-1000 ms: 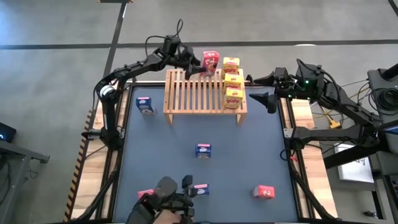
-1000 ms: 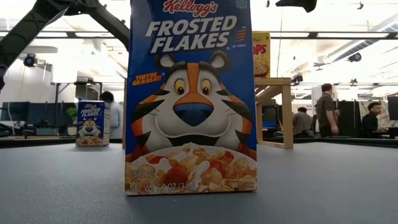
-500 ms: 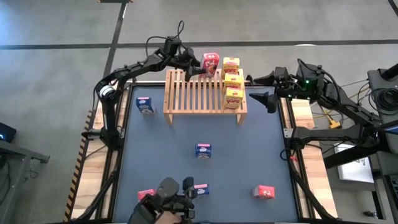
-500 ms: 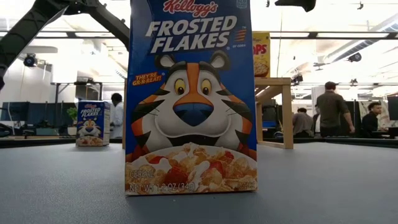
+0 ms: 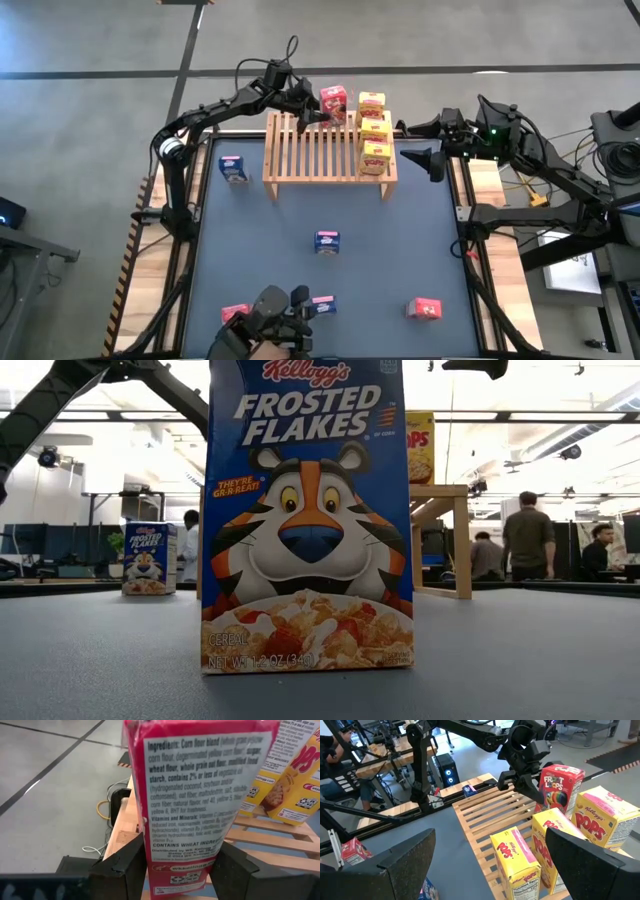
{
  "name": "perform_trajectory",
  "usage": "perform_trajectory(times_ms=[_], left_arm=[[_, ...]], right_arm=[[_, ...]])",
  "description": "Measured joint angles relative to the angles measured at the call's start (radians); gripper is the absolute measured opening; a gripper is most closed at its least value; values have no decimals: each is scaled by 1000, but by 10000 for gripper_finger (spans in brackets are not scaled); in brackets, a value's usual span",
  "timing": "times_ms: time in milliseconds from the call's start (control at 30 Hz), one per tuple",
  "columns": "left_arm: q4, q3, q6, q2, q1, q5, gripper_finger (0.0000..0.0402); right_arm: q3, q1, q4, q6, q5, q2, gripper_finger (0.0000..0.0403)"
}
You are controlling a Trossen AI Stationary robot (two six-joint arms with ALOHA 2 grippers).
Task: Stack cereal on shelf
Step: Put the top red cereal box on the shelf
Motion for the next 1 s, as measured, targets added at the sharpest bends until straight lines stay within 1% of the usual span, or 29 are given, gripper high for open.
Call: perform_trajectory(times_ms=[367,733,833,1000], left_arm=[[-20,0,-1,-4,0,-26,164],[-87,-2,18,-32,-2,-46,165],[-104,-1,36,-34,-12,-77,171],[-121,-4,42,-29,-20,-102,193]], right_arm=[[0,0,0,0,0,0,366],[-7,0,0,-2,0,0,366],[-10,0,3,-2,0,0,366],[-19,0,7,-3,0,0,366]])
